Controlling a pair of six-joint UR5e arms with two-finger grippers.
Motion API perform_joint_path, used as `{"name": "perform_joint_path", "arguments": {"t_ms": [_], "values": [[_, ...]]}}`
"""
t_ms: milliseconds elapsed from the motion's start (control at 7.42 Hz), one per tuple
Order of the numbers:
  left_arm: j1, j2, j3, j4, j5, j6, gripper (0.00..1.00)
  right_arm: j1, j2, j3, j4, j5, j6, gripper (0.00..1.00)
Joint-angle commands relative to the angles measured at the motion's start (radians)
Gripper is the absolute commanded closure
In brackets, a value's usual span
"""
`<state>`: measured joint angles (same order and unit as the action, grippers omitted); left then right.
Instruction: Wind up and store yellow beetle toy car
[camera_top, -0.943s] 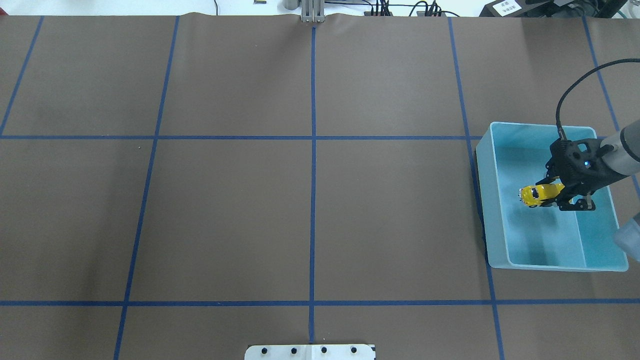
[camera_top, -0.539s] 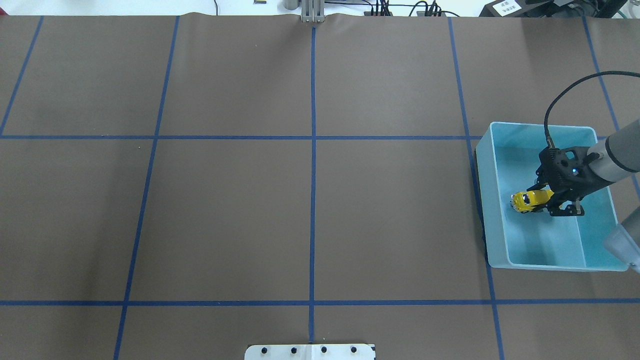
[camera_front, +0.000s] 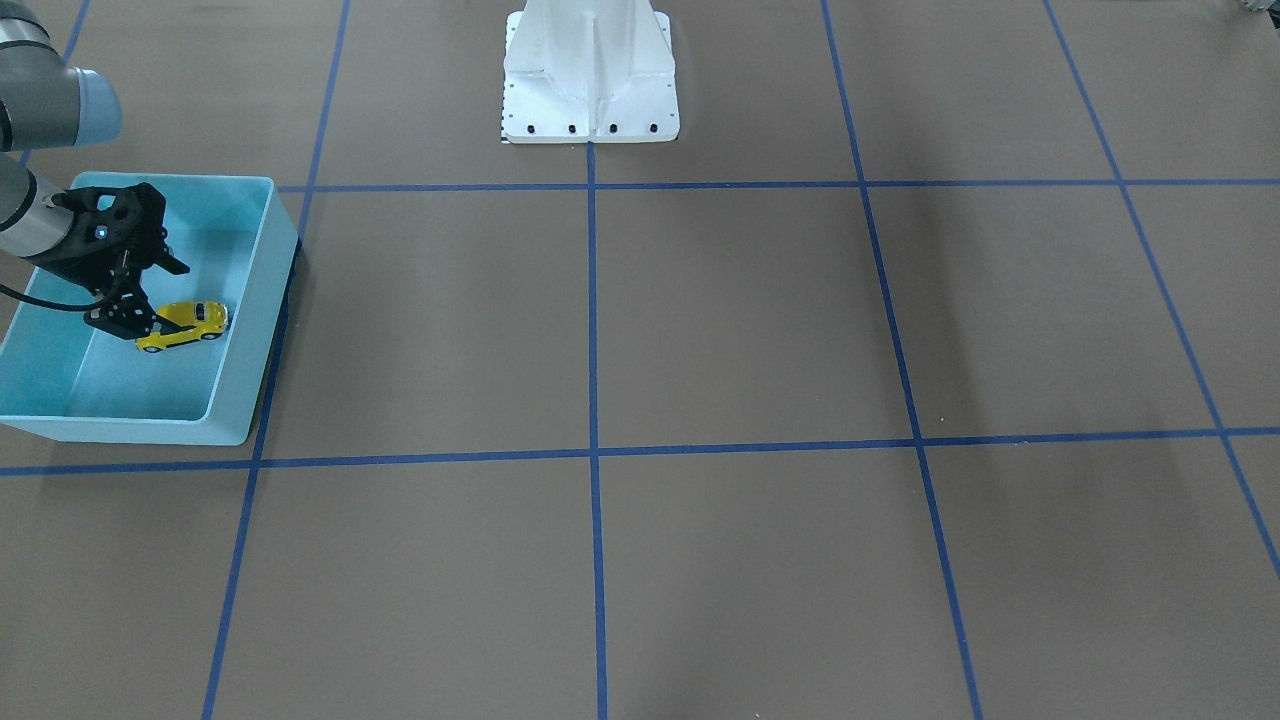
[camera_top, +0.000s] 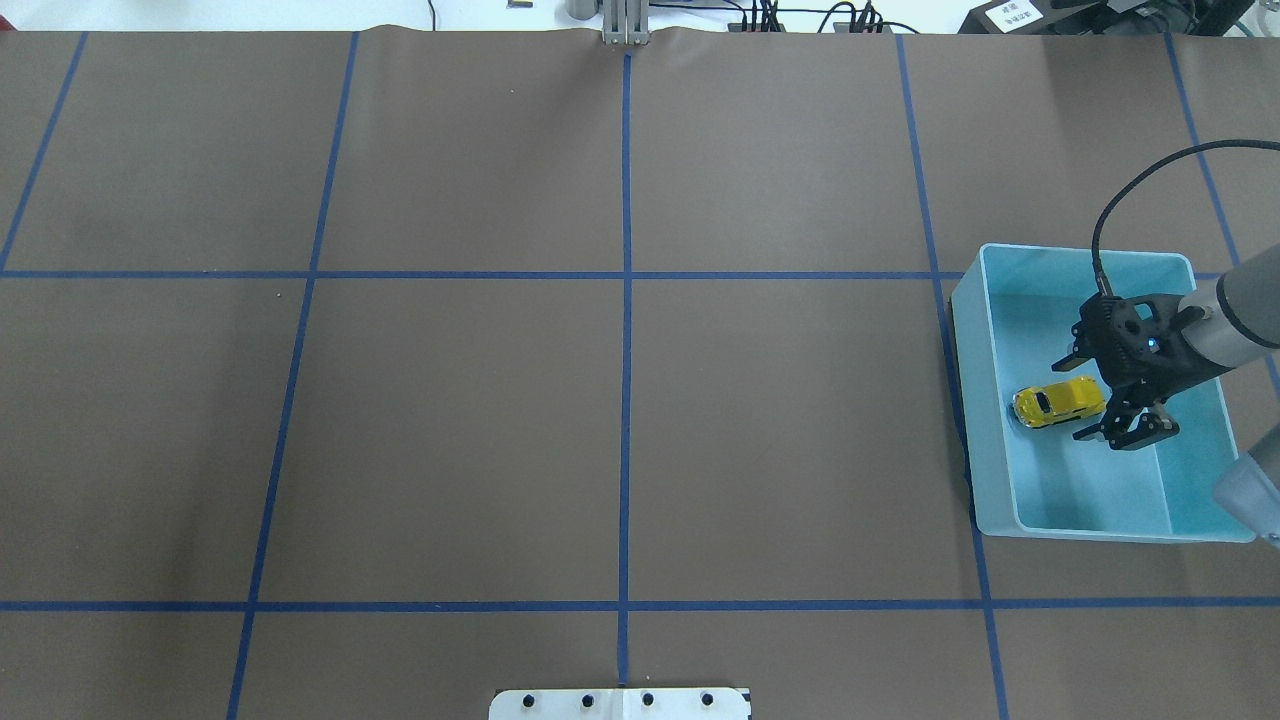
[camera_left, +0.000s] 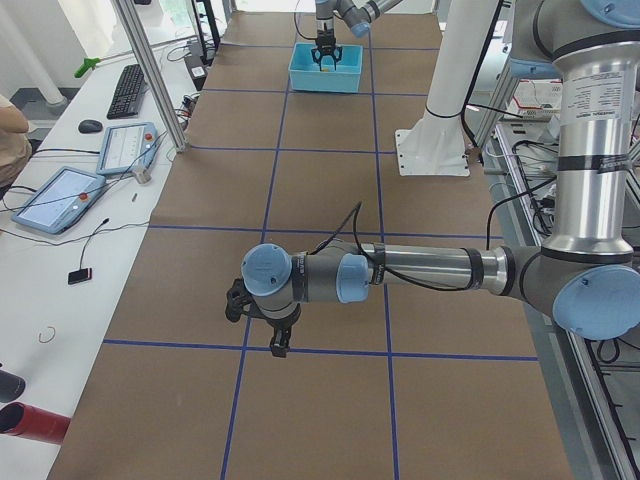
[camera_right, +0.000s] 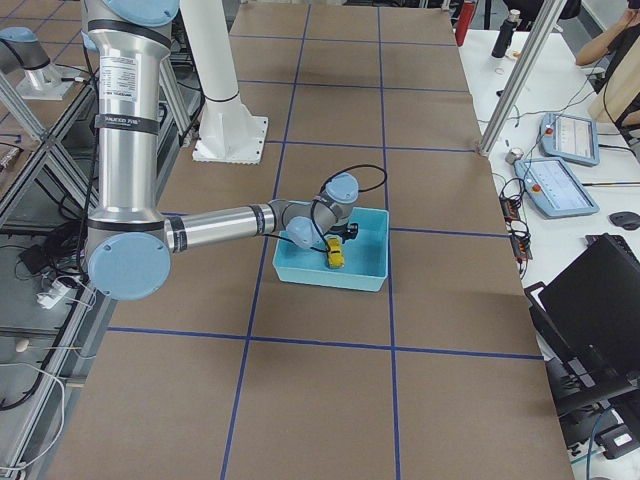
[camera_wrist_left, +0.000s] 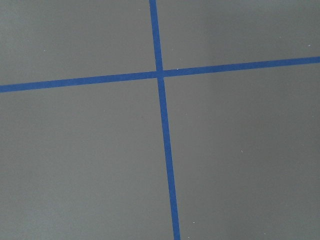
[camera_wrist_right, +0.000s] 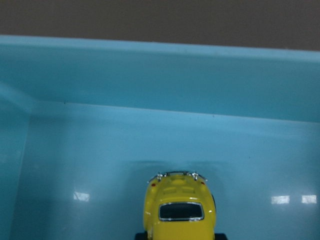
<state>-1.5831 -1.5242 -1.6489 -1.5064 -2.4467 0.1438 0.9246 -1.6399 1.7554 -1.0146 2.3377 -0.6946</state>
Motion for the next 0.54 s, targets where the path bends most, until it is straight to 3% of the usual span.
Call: {"name": "perform_joint_path", "arguments": {"t_ms": [0, 135, 270, 404], "values": [[0.0, -0.001, 0.0, 0.0, 0.0, 0.0, 0.0, 0.101, -0.061, 0.109, -0.009, 0.073, 0.118, 0.0], [0.0, -0.001, 0.0, 0.0, 0.0, 0.0, 0.0, 0.182, -0.101, 0.174, -0.01, 0.112, 0.236, 0.0], [0.0, -0.001, 0.0, 0.0, 0.0, 0.0, 0.0, 0.279, -0.11, 0.18, -0.025, 0.123, 0.272, 0.0], [0.0, -0.001, 0.0, 0.0, 0.0, 0.0, 0.0, 0.36, -0.071, 0.191, -0.158, 0.132, 0.276, 0.0]]}}
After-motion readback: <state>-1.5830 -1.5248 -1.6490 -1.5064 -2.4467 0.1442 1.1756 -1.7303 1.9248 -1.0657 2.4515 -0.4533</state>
